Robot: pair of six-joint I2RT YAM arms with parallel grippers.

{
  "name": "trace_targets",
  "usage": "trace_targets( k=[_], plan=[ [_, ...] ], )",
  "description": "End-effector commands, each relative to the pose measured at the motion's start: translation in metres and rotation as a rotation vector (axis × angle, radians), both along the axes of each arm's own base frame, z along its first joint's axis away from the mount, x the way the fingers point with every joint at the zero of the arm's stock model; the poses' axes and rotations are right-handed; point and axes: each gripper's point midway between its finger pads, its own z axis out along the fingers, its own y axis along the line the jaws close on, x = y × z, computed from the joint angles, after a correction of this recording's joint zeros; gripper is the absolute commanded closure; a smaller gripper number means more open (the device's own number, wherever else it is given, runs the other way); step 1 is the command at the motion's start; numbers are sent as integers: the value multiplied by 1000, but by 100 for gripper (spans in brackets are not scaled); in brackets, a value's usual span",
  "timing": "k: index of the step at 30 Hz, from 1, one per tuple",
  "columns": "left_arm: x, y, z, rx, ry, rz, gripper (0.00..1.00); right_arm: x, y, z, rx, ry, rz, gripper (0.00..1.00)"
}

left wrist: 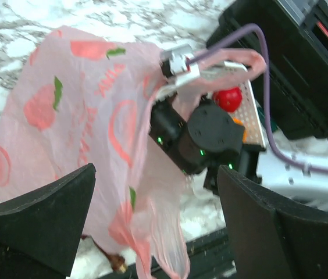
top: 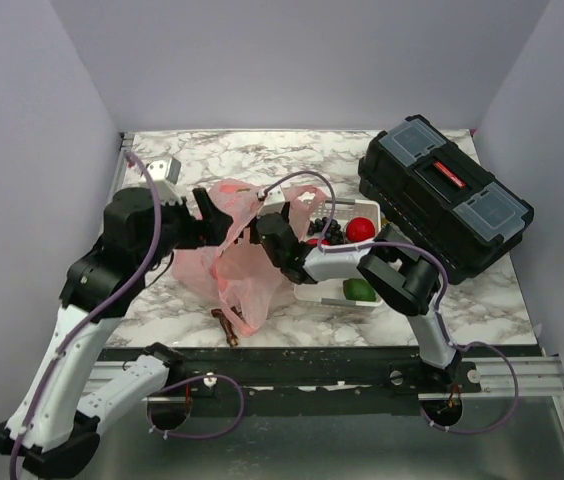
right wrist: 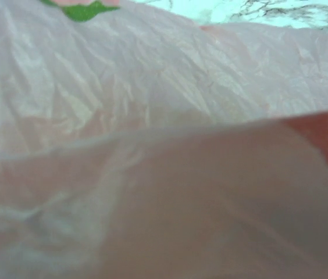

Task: Take the fake fruits out of the plastic bag
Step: Adjust the fake fruit in the plastic bag.

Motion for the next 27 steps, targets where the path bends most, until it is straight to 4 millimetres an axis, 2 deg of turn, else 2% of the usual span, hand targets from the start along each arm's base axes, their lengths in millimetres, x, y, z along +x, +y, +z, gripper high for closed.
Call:
trace_targets(
  k=[1,4,7,11,14,19,21,22,24,26,27],
  plan=[
    [56,-7,10,-26,-11,62,15,19,-6,9,19,-19,-80,0],
    [63,-20,-6,2,44,-10,6,27,-3,9,22,-18,-88,0],
    [57,-21,-36,53,90,-50,6,31,4,11,29,-21,-71,0],
    [45,-23,-68,111,122,-137,4,38,10,9,33,-20,-69,0],
    [47,-19,-95,168,204,-128,4,42,14,6,37,-10,-78,0],
    [57,-15,-112,212,233,-98,9,43,16,3,33,7,-79,0],
    [63,-13,-115,236,240,-92,16,43,16,4,34,9,-77,0],
    [66,-12,-117,251,250,-85,24,43,17,5,35,9,-77,0],
    [72,-8,-120,285,273,-62,42,43,16,5,31,10,-78,0],
    [77,-6,-121,299,273,-44,71,44,16,3,23,12,-85,0],
    [78,-8,-119,290,264,-49,81,45,16,1,28,17,-94,0]
  ],
)
